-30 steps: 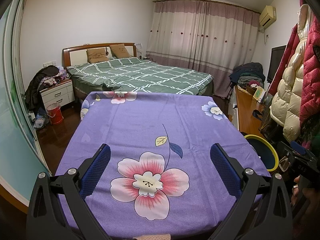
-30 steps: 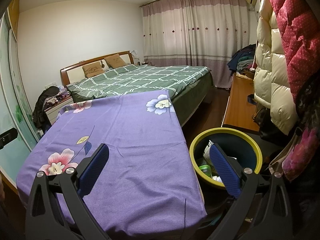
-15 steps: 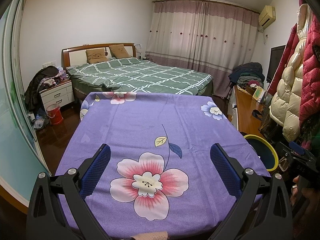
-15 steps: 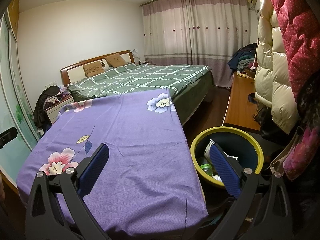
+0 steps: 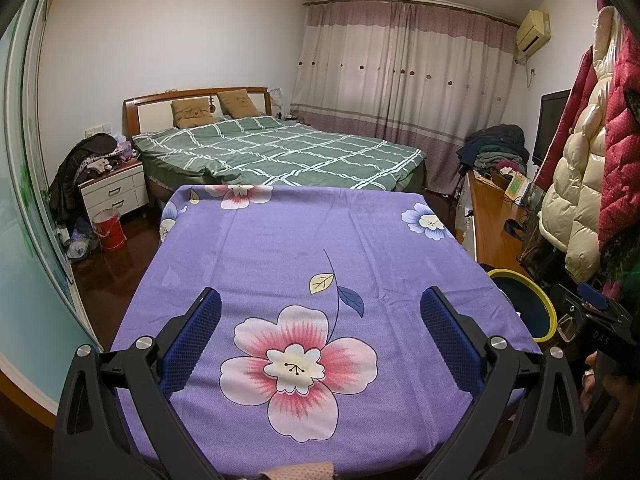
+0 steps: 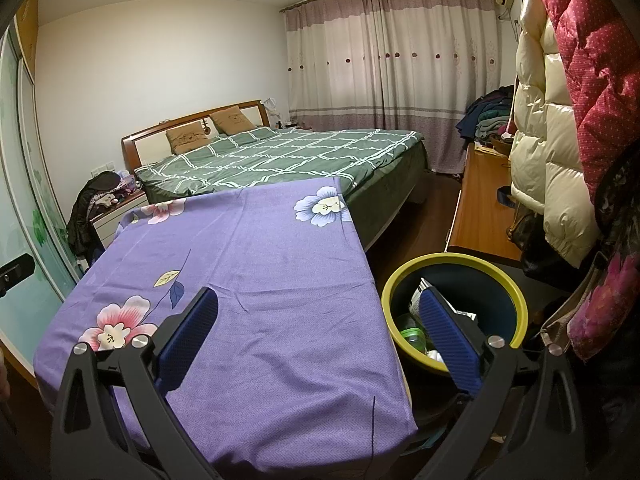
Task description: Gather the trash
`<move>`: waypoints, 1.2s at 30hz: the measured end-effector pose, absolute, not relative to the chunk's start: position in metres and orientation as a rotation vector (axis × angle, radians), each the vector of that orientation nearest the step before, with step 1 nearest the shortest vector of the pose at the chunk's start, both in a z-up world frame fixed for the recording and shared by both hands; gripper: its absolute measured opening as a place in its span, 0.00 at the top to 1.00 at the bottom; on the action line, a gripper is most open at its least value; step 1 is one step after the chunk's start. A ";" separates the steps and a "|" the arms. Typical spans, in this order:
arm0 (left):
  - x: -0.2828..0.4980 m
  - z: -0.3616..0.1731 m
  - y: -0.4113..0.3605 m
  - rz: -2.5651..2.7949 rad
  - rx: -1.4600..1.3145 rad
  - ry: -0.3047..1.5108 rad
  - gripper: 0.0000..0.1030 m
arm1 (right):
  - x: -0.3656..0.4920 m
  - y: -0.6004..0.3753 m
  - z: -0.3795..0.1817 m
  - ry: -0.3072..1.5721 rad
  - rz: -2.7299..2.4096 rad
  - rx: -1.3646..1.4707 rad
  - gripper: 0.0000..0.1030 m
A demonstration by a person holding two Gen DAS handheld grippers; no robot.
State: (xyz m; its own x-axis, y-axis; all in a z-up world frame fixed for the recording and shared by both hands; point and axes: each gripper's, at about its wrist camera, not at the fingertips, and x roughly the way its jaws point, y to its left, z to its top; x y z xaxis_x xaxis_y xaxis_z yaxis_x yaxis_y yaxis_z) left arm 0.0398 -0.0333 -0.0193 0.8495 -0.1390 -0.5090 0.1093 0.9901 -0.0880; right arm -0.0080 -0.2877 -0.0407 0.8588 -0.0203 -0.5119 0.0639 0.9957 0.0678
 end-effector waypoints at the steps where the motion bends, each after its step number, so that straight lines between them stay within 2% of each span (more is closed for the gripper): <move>1: 0.040 -0.019 -0.033 -0.131 -0.057 0.541 0.05 | -0.008 -0.287 -0.041 0.536 -0.045 0.083 0.07; 29: 0.048 -0.020 -0.029 -0.142 -0.052 0.545 0.05 | -0.010 -0.275 -0.048 0.550 -0.041 0.085 0.07; 36: 0.087 -0.027 -0.022 -0.161 -0.056 0.585 0.05 | -0.002 -0.272 -0.048 0.557 -0.030 0.083 0.07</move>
State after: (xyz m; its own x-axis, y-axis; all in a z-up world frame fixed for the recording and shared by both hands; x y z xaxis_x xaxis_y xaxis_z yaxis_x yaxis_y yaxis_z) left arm 0.0867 -0.0222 -0.0271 0.8217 -0.1676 -0.5448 0.1357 0.9858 -0.0986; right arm -0.0018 -0.2720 -0.0482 0.8485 -0.0058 -0.5291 0.0507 0.9962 0.0704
